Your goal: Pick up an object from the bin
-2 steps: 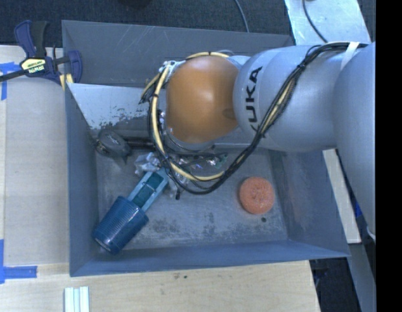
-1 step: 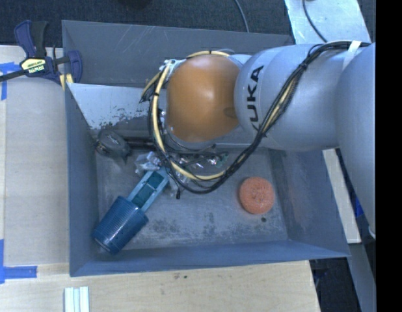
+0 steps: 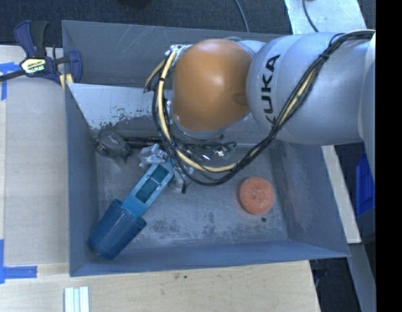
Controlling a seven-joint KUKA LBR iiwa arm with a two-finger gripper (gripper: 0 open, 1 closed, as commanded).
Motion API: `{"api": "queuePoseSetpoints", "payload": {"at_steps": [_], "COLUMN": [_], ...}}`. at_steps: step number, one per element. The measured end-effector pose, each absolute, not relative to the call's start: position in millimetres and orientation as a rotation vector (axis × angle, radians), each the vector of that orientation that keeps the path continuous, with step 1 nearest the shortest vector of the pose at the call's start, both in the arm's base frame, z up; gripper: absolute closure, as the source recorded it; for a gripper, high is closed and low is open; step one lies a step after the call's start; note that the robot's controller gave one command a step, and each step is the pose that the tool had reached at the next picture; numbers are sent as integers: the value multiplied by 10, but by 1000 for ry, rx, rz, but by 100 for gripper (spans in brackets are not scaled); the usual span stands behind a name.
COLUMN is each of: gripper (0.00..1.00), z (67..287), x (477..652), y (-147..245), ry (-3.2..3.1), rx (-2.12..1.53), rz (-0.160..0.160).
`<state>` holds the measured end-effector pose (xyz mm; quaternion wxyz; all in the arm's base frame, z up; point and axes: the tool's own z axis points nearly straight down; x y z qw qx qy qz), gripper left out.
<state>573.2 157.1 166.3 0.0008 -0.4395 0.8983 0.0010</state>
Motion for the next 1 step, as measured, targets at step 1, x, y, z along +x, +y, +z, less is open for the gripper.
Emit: {"api": "queuePoseSetpoints", "payload": {"at_steps": [1], "gripper": [100], "z": [2018], "x": [5754], "y": [1574], "ry": [2814], "rx": [-1375], "rz": [0]}}
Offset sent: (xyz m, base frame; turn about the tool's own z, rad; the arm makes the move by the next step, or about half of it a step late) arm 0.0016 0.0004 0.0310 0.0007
